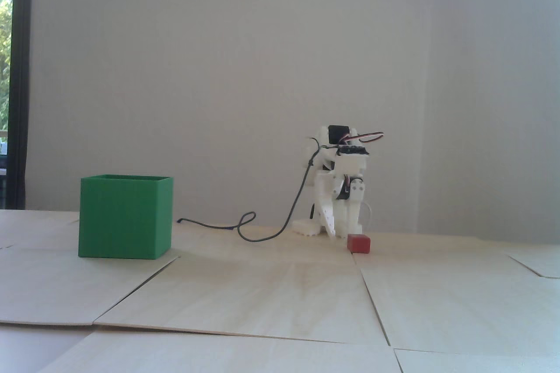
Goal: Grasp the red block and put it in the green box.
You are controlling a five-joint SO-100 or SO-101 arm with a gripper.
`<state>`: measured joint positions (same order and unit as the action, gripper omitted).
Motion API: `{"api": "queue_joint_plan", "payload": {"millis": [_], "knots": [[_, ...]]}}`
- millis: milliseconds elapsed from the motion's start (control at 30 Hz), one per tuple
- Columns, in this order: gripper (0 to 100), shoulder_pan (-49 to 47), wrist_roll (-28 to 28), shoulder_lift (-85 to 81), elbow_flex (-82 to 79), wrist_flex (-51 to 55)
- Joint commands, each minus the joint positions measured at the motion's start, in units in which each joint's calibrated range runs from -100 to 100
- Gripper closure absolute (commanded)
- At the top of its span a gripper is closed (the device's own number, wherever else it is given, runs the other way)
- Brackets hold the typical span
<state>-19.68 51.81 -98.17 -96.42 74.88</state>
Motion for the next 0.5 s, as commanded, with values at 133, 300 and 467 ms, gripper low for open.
{"api": "queue_joint_plan", "payload": {"millis": [133,300,467], "knots": [[76,-0.95,0.19,0.78,15.67,0.50],[76,-3.92,-1.37,10.73,28.72,3.88],[76,-4.49,-5.53,31.18,41.67,4.55]]}}
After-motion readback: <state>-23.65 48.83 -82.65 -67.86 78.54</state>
